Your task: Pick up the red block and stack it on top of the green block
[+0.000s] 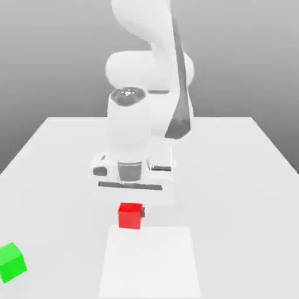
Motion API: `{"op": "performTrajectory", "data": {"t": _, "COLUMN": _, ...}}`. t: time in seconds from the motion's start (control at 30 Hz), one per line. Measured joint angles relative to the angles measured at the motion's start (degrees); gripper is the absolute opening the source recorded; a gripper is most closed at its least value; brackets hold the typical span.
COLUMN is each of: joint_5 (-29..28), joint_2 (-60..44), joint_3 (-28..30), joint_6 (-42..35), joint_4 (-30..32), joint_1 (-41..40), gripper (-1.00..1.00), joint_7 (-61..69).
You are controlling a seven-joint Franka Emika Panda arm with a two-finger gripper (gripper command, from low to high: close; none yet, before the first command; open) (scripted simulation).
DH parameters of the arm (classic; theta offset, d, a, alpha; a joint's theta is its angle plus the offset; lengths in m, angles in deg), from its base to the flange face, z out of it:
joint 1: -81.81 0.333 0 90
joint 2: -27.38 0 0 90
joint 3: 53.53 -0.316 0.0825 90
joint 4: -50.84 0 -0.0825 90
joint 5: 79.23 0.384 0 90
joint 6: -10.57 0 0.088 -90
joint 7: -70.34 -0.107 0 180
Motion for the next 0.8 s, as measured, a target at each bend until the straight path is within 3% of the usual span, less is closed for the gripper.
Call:
{"op": "performTrajectory", "data": {"t": 0.57, "joint_5": 5.30, "joint_2": -16.65, "joint_3": 10.51, "joint_6": -16.93, "joint_4": -33.17, "joint_1": -15.42, "gripper": -1.00, "joint_7": 0.34}}
{"op": "performTrajectory", "data": {"t": 0.7, "joint_5": 7.73, "joint_2": -23.78, "joint_3": 10.09, "joint_6": -12.75, "joint_4": -36.01, "joint_1": -17.40, "gripper": -1.00, "joint_7": 1.82}}
{"op": "performTrajectory", "data": {"t": 0.73, "joint_5": 8.47, "joint_2": -25.75, "joint_3": 9.54, "joint_6": -11.01, "joint_4": -36.20, "joint_1": -17.89, "gripper": 1.00, "joint_7": 2.34}}
{"op": "performTrajectory", "data": {"t": 0.8, "joint_5": 8.47, "joint_2": -25.75, "joint_3": 9.54, "joint_6": -11.01, "joint_4": -36.20, "joint_1": -17.89, "gripper": 1.00, "joint_7": 2.34}}
